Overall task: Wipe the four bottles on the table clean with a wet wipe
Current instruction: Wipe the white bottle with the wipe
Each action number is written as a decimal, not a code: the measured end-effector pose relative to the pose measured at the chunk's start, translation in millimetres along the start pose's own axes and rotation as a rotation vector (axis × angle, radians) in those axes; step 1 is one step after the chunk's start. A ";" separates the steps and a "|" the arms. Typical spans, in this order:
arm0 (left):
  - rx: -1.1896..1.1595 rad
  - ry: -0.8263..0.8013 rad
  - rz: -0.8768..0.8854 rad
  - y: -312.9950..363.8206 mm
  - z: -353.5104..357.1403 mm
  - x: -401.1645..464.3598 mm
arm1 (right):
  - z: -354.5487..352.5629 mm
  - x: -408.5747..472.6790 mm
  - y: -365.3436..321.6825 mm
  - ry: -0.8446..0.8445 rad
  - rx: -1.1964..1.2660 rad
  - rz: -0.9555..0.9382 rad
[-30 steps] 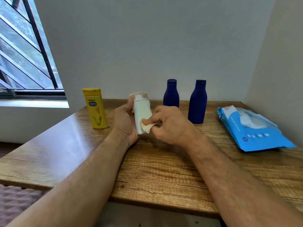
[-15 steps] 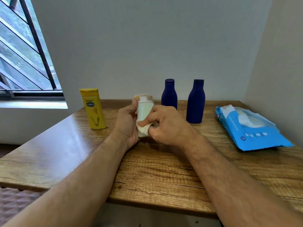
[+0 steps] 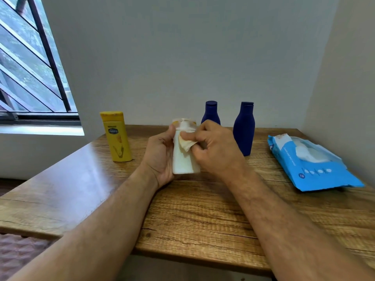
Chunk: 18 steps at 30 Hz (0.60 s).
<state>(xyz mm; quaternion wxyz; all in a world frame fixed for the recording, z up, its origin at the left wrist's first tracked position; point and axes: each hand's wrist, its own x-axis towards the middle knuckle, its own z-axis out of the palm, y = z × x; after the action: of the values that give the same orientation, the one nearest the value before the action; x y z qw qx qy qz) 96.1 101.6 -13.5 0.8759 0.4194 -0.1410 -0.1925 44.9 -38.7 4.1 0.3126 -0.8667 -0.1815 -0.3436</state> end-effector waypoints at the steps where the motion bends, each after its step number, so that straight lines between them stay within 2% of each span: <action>1: -0.020 0.023 0.027 1.7 -0.6 0.4 | 0.4 -0.7 -0.7 -0.073 0.009 -0.020; 3: -0.091 0.073 0.079 5.9 -4.1 2.6 | 1.4 -2.8 -2.4 -0.189 0.004 -0.058; 5: -0.141 0.101 0.103 9.1 -7.5 4.6 | 1.8 -3.3 -3.8 -0.203 0.004 -0.064; 11: -0.018 0.038 0.021 2.6 -0.6 -0.5 | 0.5 0.2 -3.1 0.071 0.042 0.057; 13: -0.001 0.037 0.011 1.9 1.8 -2.1 | 0.1 1.1 -1.6 0.100 0.060 0.060; 15: 0.004 0.059 0.024 2.9 1.4 -2.4 | 0.0 1.2 0.4 0.033 0.080 0.042; 18: -0.021 0.115 0.081 4.5 -1.6 -1.0 | 0.0 -2.0 -1.2 -0.220 0.128 0.051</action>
<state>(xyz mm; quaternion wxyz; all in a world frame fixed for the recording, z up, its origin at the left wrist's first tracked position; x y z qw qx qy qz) 96.9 105.7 -11.0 0.8939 0.4147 -0.1053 -0.1338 42.8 -38.0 3.2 0.3541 -0.8818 -0.2141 -0.2263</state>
